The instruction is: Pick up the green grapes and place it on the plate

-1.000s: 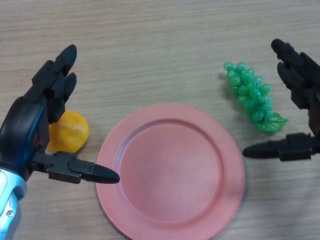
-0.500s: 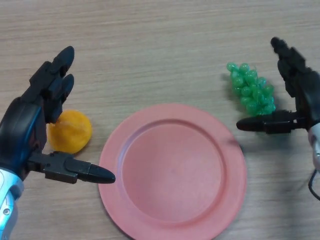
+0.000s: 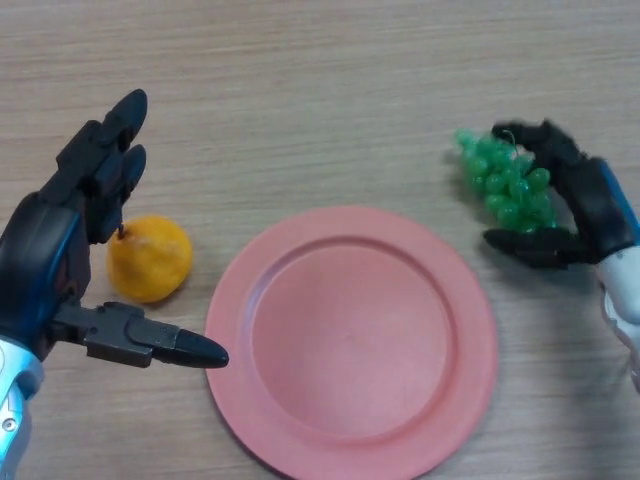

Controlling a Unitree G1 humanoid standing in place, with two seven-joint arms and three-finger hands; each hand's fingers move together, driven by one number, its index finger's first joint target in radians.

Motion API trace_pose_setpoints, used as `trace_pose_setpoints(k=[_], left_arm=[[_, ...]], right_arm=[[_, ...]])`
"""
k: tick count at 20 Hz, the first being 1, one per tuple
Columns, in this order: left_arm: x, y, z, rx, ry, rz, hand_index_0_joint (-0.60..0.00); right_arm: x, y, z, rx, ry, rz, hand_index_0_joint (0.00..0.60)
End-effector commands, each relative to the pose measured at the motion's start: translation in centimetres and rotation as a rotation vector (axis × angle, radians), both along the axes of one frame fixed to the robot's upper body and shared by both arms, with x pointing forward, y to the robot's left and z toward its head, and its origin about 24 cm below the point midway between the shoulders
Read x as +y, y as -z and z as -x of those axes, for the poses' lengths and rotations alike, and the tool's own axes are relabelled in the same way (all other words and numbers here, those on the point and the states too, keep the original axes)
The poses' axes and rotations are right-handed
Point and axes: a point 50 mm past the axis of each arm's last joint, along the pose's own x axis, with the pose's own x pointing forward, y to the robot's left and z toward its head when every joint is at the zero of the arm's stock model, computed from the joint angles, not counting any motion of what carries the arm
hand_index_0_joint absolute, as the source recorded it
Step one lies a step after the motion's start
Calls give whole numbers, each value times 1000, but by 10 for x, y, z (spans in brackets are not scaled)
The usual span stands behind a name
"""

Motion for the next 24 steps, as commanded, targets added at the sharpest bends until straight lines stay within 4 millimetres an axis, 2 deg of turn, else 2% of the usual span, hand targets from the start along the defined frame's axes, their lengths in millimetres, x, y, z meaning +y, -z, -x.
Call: trace_pose_setpoints(k=[1, 4, 6, 9, 12, 14, 18, 21, 24], left_arm=[[7, -38, 11, -246, -17, -102, 0], [5, -40, 13, -253, -15, -108, 0], [2, -41, 12, -253, -14, -107, 0], [-3, -42, 12, -250, -4, -125, 0], [-6, -44, 12, -252, 13, -131, 0], [-7, -45, 12, -257, 20, -132, 0], [-11, -47, 10, -252, 38, -121, 0], [-12, -47, 7, -303, 28, -121, 0], [-14, -47, 7, -311, 24, -109, 0]], right_arm=[[-8, -43, -9, -205, -42, 70, 600], [-10, -44, -8, -213, -43, 133, 600], [-11, -53, -8, -193, -53, 12, 600], [-16, -79, -6, -226, -26, -164, 600], [-12, -96, 4, -204, -64, -379, 600], [-2, -104, 16, -155, -98, -486, 600], [30, -110, 61, -52, -213, -654, 600], [60, -105, 92, -15, -280, -649, 600], [82, -92, 102, -19, -306, -491, 600]])
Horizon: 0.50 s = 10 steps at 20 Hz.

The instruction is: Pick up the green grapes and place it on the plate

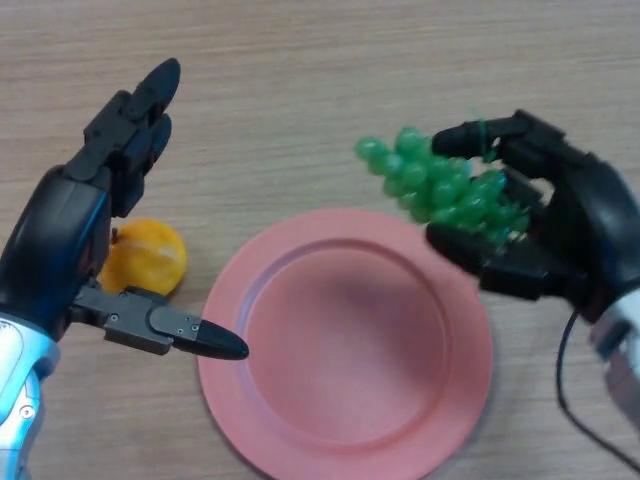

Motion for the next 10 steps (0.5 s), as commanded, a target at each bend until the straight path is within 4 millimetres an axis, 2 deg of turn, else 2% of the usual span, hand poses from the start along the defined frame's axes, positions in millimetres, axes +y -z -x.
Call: trace_pose_setpoints(k=[1, 3, 5, 6, 7, 8, 9, 10], left_arm=[[0, -31, 11, -253, -9, -32, 0], [0, -31, 13, -241, -9, 1, 0], [1, -35, 16, -276, -19, 8, 0], [2, -35, 16, -278, -19, 9, 0], [2, -35, 16, -279, -22, 10, 0], [2, -36, 15, -279, -24, 11, 0], [3, -37, 13, -290, -30, 16, 0], [2, -38, 10, -311, -36, 17, 0]], right_arm=[[8, -21, 6, -233, -3, 64, 600], [12, -15, 11, -205, 11, 91, 600], [15, -19, 14, -215, -6, 107, 600], [15, -20, 14, -217, -7, 108, 550], [16, -22, 15, -223, -15, 109, 400], [17, -24, 16, -227, -24, 104, 300], [20, -31, 20, -247, -49, 84, 149], [23, -40, 24, -276, -72, 67, 49]])
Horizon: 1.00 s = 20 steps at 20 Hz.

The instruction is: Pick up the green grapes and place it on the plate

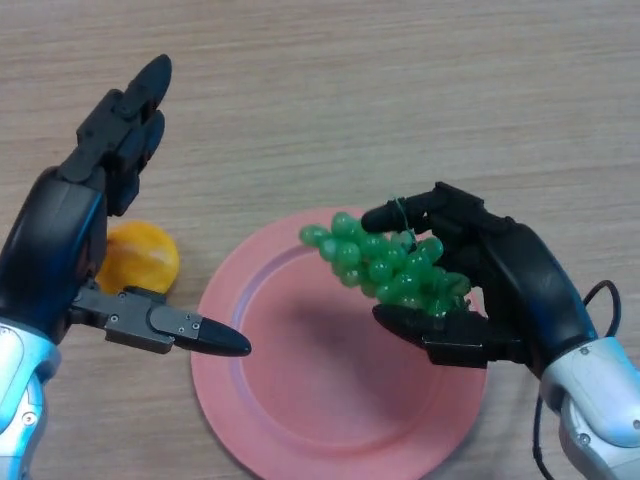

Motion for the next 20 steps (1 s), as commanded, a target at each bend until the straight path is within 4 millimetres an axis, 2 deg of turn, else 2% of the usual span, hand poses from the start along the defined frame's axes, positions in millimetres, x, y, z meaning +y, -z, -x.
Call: trace_pose_setpoints(k=[1, 4, 6, 8, 13, 16, 17, 20], left_arm=[[2, -37, 6, -293, -23, -2, 0], [-2, -36, 6, -266, 4, 8, 0], [-2, -39, 7, -275, 20, 19, 0], [-3, -37, 8, -274, 25, 26, 0], [-2, -40, 12, -243, 72, 91, 0], [-4, -35, 12, -244, 100, 32, 0], [-3, -31, 11, -247, 94, 8, 0], [-3, -22, 8, -225, 74, -5, 0]], right_arm=[[10, -55, 13, -285, -82, -63, 0], [17, -62, 15, -320, -109, -64, 0], [15, -65, 18, -313, -121, -67, 0], [5, -70, 17, -326, -102, -81, 0], [-42, -91, 13, -372, -36, 15, 0], [-64, -87, 13, -432, 29, 134, 0], [-70, -80, 14, -441, 50, 166, 0], [-76, -71, 14, -475, 84, 204, 0]])
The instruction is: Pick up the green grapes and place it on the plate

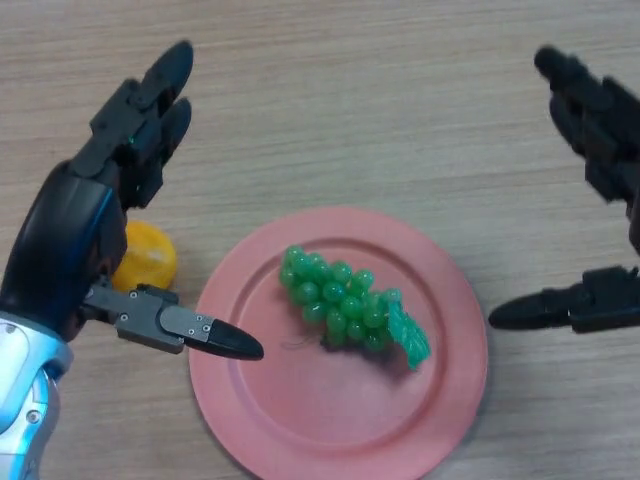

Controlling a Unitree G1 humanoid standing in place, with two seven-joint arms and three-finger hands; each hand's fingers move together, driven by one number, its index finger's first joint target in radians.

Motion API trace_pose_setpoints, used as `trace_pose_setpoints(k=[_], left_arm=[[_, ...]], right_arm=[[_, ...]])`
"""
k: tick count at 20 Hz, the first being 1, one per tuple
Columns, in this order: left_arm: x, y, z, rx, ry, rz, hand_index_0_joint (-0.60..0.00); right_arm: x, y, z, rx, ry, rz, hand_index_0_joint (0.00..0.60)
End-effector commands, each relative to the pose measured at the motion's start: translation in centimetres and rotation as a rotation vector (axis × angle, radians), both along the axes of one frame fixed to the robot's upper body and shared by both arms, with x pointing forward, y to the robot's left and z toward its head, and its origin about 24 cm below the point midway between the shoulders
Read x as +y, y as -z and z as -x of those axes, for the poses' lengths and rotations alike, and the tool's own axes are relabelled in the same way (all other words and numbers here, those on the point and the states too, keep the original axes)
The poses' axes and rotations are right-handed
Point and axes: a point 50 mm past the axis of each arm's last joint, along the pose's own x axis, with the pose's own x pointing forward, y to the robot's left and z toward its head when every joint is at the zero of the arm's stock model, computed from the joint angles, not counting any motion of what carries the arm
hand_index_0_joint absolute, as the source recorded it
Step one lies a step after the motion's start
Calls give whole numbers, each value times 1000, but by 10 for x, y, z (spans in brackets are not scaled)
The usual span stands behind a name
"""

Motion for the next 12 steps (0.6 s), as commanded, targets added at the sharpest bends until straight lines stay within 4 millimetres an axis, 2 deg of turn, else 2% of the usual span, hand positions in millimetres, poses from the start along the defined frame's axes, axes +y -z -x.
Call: trace_pose_setpoints(k=[1, 5, 9, 12], left_arm=[[1, -25, 10, -233, -8, -56, 0], [-2, -21, 14, -192, 7, -58, 0], [-3, -15, 17, -149, 46, -54, 0], [3, -18, 17, -161, 24, -83, 0]], right_arm=[[-4, -28, 12, -290, 55, 77, 0], [3, -19, 13, -281, 57, 41, 0], [-1, -16, 7, -239, 90, 2, 0], [2, -16, 7, -213, 82, -18, 0]])
